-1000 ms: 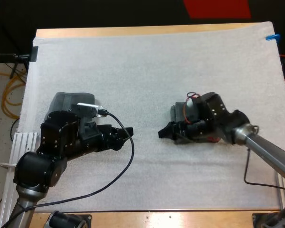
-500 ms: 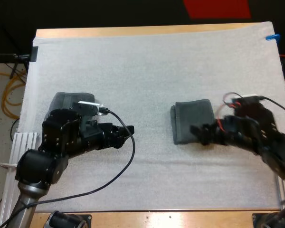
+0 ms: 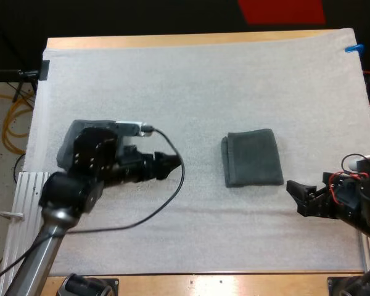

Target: Pick towel from pile fold and stack

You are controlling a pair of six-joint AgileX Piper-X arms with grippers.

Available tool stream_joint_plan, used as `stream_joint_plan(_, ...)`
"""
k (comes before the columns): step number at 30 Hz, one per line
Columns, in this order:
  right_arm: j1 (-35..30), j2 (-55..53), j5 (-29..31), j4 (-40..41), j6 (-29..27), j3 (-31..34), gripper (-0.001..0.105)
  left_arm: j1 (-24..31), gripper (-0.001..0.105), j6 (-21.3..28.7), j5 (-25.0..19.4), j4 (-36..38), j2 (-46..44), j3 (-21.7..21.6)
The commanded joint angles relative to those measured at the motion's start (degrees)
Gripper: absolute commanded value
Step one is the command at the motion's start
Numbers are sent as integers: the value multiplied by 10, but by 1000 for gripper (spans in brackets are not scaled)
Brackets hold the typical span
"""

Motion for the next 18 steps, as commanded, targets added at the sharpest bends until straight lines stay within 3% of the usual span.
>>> stream_joint_plan(1,0,0,7,-1,-10,-4,78,1,73,-9,4,-25,13,0)
stream_joint_plan(9,0,4,6,-1,-14,-4,78,-51,73,-63,5,-146,146,0)
stream_joint_plan(14,0,4,6,0,-14,-4,78,-96,73,-131,-2,-237,245,-4)
stream_joint_plan(18,0,4,6,2,-14,-4,78,-102,73,-169,4,-269,313,-16)
